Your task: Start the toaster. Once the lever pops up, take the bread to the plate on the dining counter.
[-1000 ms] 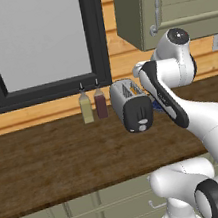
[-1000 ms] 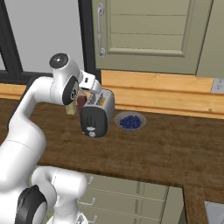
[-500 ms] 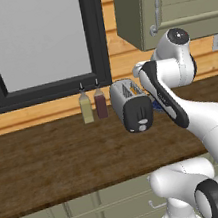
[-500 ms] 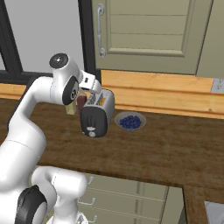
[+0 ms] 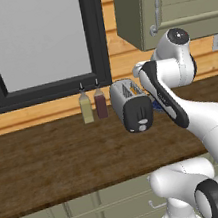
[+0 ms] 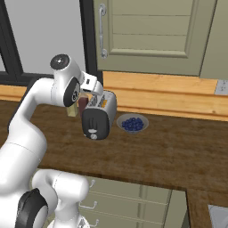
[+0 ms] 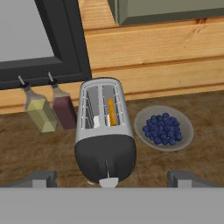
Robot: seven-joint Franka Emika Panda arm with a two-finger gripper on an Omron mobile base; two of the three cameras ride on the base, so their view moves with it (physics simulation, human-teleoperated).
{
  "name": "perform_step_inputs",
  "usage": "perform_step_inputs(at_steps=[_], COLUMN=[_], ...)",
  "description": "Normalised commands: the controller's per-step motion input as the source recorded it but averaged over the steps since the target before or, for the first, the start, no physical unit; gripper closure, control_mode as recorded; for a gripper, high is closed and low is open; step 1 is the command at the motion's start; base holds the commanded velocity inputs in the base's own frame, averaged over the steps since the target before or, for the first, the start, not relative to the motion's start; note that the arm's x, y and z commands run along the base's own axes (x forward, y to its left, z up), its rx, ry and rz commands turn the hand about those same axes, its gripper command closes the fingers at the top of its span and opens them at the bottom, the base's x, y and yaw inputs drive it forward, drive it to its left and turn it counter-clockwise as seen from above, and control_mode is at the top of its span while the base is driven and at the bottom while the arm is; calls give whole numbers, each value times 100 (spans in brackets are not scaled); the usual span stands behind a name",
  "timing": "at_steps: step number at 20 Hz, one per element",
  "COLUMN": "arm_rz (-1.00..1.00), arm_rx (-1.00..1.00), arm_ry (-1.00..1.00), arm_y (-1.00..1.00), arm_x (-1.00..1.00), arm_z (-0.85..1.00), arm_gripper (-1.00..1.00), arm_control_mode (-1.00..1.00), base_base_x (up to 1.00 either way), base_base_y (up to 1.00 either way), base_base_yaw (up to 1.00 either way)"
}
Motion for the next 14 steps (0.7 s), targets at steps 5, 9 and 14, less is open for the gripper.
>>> perform_step_inputs(at_steps=[5, 9, 14], arm_rz=[0, 0, 0], arm_rx=[0, 0, 0], arm_ry=[0, 0, 0], arm_y=[0, 0, 0], arm_x=[0, 0, 0], arm_z=[0, 0, 0], arm_gripper=[-100, -100, -100], arm_control_mode=[-100, -100, -100], base_base_x=[0, 0, 0], base_base_y=[0, 0, 0], base_base_yaw=[0, 0, 0])
